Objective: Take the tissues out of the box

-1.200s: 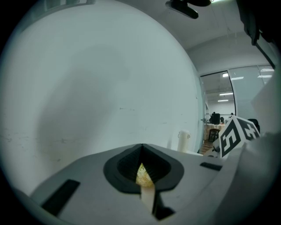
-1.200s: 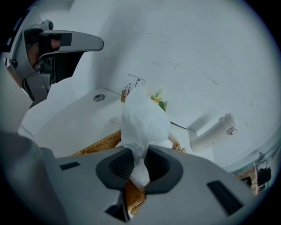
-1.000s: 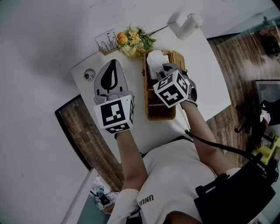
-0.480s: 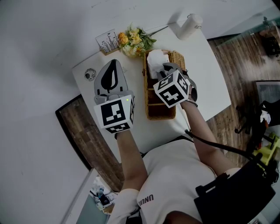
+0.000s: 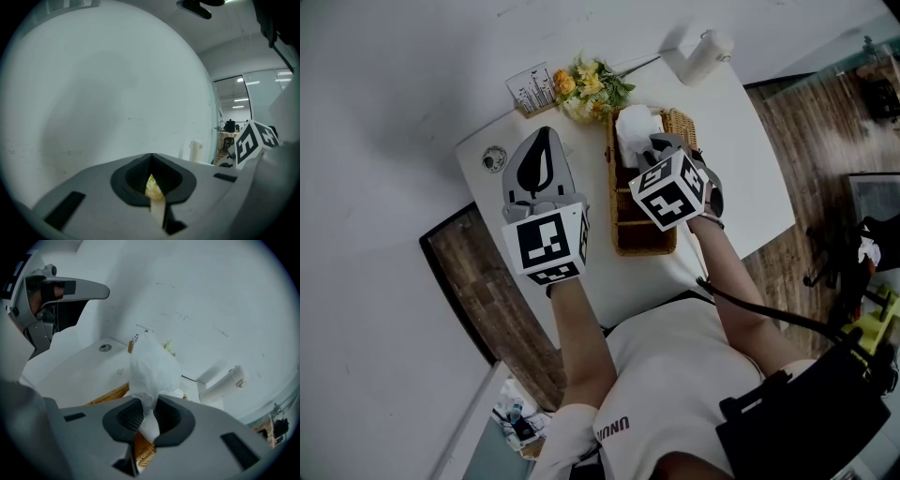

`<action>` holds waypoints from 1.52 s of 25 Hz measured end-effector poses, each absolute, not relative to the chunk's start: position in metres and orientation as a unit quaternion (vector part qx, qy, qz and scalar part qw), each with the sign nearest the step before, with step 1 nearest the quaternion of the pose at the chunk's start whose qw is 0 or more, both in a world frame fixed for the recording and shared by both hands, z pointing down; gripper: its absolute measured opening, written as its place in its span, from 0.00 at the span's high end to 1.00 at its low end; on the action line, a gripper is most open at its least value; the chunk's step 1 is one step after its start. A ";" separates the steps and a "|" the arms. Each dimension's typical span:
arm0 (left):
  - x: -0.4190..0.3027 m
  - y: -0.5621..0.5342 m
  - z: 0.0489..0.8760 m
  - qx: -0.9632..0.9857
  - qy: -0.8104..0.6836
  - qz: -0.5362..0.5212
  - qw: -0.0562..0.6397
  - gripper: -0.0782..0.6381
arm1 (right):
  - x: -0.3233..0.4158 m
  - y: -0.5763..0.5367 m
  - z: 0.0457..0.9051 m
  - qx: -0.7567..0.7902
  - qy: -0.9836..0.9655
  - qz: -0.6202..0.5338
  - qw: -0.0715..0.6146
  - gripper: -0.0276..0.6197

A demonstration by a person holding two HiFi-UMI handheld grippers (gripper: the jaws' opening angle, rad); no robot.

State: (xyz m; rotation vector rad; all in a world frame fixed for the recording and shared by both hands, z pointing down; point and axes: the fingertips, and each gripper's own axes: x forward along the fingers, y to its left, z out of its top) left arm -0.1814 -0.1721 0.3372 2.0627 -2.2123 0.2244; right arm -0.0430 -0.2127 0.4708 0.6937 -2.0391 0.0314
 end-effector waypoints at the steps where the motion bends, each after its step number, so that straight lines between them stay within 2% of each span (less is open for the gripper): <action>1: -0.181 -0.172 0.337 0.679 -0.728 0.074 0.054 0.87 | -0.043 -0.213 0.470 0.284 -0.834 0.013 0.473 0.87; 38: -0.178 -0.165 0.327 0.678 -0.730 0.071 0.043 0.87 | -0.045 -0.214 0.444 0.299 -0.845 -0.003 0.444 0.87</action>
